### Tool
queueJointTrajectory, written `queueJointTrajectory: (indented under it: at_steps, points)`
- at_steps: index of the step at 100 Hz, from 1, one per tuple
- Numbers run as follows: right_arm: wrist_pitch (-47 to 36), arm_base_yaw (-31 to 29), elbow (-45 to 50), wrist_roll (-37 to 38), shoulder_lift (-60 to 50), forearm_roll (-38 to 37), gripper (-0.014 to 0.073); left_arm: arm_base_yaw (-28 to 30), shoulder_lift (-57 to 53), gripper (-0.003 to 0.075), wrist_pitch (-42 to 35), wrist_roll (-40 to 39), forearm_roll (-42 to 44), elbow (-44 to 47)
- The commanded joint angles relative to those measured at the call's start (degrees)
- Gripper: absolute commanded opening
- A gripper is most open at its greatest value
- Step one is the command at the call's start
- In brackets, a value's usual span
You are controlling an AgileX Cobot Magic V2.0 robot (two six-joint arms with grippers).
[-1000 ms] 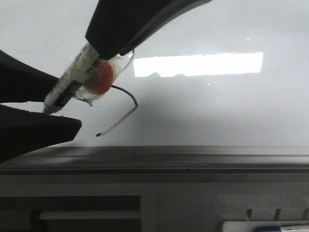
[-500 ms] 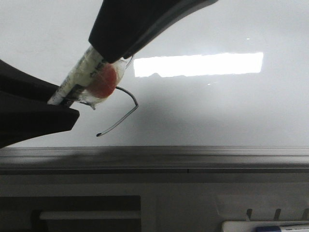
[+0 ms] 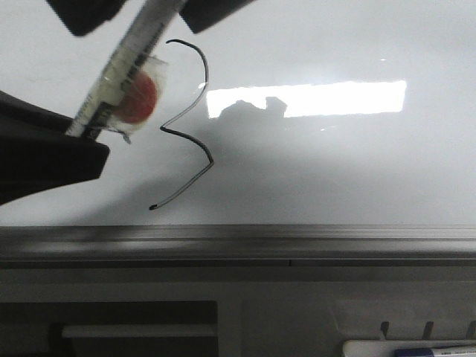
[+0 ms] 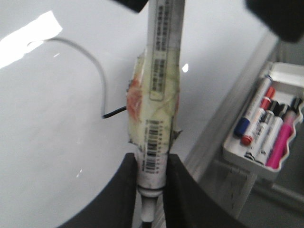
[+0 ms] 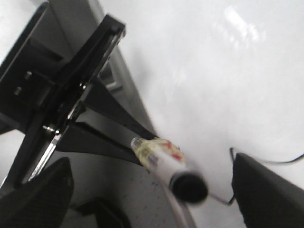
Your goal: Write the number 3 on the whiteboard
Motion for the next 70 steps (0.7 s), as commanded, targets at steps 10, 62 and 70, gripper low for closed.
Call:
queueJointTrajectory:
  at_steps: [10, 62, 70]
  points:
    - [-12.5, -0.1, -1.8, -0.4, -2.9, 0.2, 0.0596, -0.4, -0.4, -0.0021, -9.0, -0.7, -34.5, -1.6]
    - [-12.6, -0.1, -1.8, -0.4, -3.0, 0.2, 0.0597, -0.4, 2.2, -0.0021, -2.5, -0.7, -49.5, -1.9]
    - [-12.5, -0.1, -1.8, -0.4, -3.0, 0.2, 0.0597, -0.4, 2.8, -0.0021, -2.2, -0.7, -49.5, -2.6]
